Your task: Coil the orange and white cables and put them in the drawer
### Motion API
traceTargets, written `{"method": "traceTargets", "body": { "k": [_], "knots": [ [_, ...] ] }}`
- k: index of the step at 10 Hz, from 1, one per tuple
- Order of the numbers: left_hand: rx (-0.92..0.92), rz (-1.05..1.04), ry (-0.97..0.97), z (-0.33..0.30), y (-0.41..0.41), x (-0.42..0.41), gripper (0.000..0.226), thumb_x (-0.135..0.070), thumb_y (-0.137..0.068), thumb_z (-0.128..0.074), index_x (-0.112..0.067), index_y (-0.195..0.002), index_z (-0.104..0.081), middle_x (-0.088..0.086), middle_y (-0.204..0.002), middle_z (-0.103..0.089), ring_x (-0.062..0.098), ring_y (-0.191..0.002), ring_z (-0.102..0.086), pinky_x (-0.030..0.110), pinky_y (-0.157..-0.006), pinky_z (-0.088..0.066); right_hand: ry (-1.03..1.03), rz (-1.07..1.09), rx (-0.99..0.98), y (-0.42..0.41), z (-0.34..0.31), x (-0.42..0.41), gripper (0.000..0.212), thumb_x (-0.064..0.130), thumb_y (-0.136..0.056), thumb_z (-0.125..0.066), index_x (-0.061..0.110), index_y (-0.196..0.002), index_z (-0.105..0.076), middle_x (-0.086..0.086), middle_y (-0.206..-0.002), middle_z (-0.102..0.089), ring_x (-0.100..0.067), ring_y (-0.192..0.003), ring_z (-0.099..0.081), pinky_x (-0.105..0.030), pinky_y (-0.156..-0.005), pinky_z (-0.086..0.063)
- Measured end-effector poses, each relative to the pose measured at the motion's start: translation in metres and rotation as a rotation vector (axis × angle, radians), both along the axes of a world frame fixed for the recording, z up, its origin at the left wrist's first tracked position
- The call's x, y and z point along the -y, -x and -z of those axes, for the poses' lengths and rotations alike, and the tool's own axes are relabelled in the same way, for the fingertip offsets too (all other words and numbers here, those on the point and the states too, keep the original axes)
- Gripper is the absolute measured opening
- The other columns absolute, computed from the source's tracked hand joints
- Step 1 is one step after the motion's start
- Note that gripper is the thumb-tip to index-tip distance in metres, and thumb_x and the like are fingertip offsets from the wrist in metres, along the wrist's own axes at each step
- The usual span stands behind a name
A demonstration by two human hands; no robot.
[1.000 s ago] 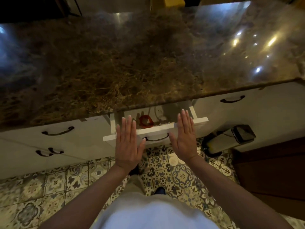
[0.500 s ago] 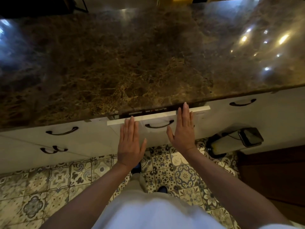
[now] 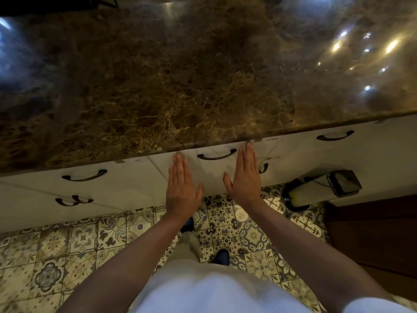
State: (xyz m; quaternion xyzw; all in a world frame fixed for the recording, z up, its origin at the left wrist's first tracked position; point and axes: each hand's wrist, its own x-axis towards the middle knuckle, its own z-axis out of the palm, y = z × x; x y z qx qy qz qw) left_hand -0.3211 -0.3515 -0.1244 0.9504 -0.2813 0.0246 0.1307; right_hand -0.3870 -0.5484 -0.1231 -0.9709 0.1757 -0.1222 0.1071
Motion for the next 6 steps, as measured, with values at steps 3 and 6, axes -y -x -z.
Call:
{"method": "traceTargets", "body": {
  "k": [3, 6],
  "knots": [
    [-0.013, 0.189, 0.136, -0.016, 0.008, 0.001, 0.096, -0.029, -0.095, -0.065, 0.008, -0.161, -0.007, 0.024, -0.173, 0.001, 0.036, -0.162, 0.000, 0.054, -0.129, -0.015, -0.092, 0.009, -0.003, 0.000, -0.023, -0.014, 0.078, 0.044, -0.096, -0.047, -0.001, -0.157, -0.032, -0.023, -0.169, -0.021, -0.039, -0.157, -0.023, -0.055, -0.124, -0.027],
    [0.189, 0.278, 0.343, -0.102, -0.036, 0.016, 0.044, -0.029, -0.098, -0.058, -0.003, -0.132, -0.061, 0.020, -0.149, -0.050, 0.033, -0.129, -0.055, 0.047, -0.106, -0.047, -0.138, -0.061, 0.373, -0.031, -0.112, -0.006, 0.022, 0.031, -0.088, -0.060, 0.015, -0.101, -0.065, -0.005, -0.113, -0.061, -0.024, -0.108, -0.057, -0.040, -0.092, -0.046]
  ]
}}
